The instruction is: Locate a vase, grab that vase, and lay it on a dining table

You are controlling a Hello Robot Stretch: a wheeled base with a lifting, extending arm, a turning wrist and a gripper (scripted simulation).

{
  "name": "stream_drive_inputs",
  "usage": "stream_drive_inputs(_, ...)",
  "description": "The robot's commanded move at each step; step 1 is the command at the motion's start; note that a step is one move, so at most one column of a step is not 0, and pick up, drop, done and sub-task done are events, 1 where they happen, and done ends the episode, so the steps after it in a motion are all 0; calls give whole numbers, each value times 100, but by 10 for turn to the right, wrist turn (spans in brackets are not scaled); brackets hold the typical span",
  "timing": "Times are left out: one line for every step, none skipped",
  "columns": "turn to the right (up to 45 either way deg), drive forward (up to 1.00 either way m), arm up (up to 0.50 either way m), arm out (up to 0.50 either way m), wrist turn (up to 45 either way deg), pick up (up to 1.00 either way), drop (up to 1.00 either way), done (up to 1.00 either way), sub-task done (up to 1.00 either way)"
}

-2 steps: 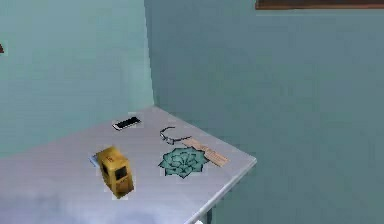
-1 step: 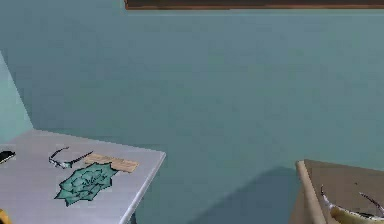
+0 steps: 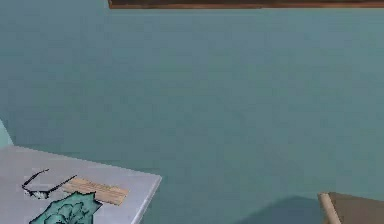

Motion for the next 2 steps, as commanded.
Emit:
stream_drive_inputs(390, 0, 0, 0, 0, 0, 0, 0, 0)
stream_drive_inputs(-330, 0, 0, 0, 0, 0, 0, 0, 0)
